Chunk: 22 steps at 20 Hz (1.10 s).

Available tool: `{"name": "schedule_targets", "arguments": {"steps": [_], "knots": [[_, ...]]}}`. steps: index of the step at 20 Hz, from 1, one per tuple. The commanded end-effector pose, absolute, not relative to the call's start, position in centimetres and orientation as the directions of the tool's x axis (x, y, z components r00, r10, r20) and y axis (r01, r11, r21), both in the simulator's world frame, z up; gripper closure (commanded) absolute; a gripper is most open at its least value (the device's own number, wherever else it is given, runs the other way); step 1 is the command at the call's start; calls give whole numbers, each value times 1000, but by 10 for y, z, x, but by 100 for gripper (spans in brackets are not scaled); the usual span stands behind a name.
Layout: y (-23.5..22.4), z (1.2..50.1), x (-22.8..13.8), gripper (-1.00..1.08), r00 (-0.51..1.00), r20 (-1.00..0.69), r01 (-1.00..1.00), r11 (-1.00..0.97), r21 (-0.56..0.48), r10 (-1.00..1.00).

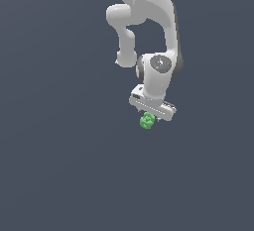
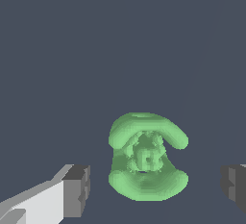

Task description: Pick up the object and move it to a goal position.

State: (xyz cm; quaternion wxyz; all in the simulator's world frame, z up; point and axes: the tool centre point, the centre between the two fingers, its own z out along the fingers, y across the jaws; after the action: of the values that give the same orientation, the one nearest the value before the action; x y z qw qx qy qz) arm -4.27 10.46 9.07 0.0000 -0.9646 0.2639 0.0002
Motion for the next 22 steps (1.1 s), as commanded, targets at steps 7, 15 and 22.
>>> {"name": "schedule_targets", "arguments": {"steps": [7,15,22], "knots": [[104,70,-44,-92,860,0,-511,-860,0,-511],[105,41,-43,-92,859,0,-512,-859,0,-512],[105,40,-43,108,859,0,-512,-859,0,-512]]}}
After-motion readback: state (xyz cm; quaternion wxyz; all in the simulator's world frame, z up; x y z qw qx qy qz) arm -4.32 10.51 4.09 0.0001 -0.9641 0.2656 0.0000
